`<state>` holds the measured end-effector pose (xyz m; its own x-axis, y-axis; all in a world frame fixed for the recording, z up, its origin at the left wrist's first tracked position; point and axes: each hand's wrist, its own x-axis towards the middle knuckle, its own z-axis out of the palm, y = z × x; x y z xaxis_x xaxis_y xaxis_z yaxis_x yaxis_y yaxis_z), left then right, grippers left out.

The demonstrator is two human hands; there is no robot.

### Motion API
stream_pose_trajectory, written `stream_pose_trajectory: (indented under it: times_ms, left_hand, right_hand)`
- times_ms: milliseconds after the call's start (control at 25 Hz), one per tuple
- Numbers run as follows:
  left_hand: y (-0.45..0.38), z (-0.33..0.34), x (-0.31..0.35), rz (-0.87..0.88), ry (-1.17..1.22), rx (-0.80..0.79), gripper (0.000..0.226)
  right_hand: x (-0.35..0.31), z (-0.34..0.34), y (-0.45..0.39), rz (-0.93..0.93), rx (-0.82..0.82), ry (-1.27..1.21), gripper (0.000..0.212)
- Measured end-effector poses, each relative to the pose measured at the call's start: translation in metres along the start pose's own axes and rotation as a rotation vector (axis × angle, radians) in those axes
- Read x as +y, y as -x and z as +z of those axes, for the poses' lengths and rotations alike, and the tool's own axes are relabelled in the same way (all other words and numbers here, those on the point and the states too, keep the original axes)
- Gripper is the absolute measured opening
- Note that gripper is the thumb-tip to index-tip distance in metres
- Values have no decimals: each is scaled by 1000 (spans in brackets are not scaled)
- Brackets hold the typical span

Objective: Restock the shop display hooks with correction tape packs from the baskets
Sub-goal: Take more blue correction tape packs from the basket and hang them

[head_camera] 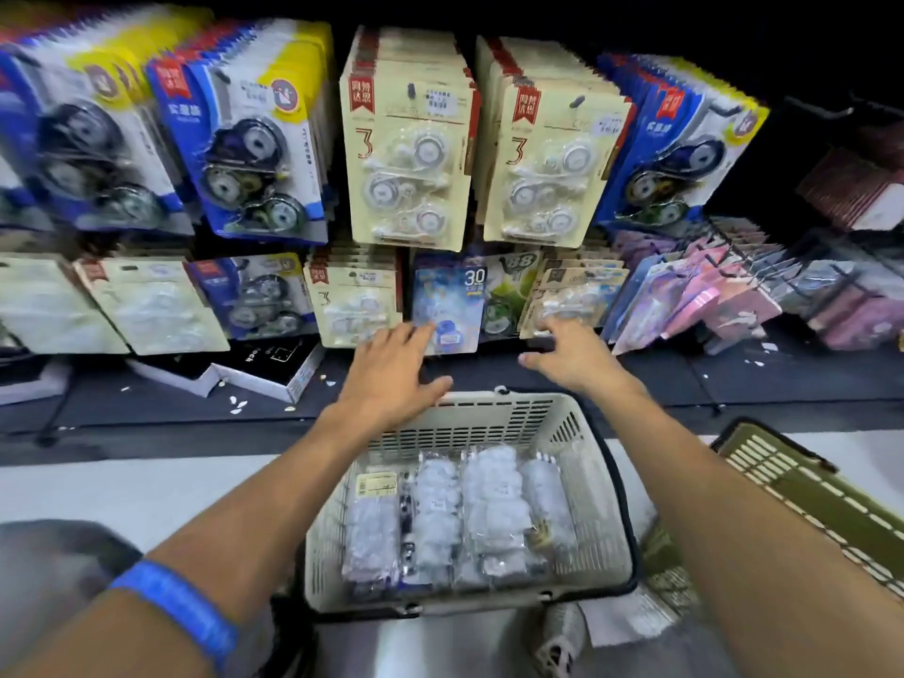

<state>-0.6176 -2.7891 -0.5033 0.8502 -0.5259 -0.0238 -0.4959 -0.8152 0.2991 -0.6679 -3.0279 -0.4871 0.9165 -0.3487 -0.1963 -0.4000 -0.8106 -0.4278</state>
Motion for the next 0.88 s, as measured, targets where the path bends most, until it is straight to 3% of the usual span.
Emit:
stream_pose_trajectory:
  times_ms: [160,320,440,560,720,880]
  left_hand:
    - [55,77,-49,-229,115,-290,68]
    - [90,144,-81,-438,216,-547,83]
    - [92,186,-90,-602,373,-548,93]
    - [86,216,-88,-763,546,-472,106]
    - [73,252,-90,-883,615,-249,108]
    - [66,250,-86,-931,689,-217,96]
  right_hand:
    - [-19,101,32,-90,-201,-49,43]
    - [-3,207,51,-90,-448,79,47]
    - [-11,250,48,-312,-418,246,53]
    - [-29,274,36,-508,-457,301,46]
    - [-27,281,13,-511,-462,426,34]
    - [-16,276,3,-265,-514,556,22]
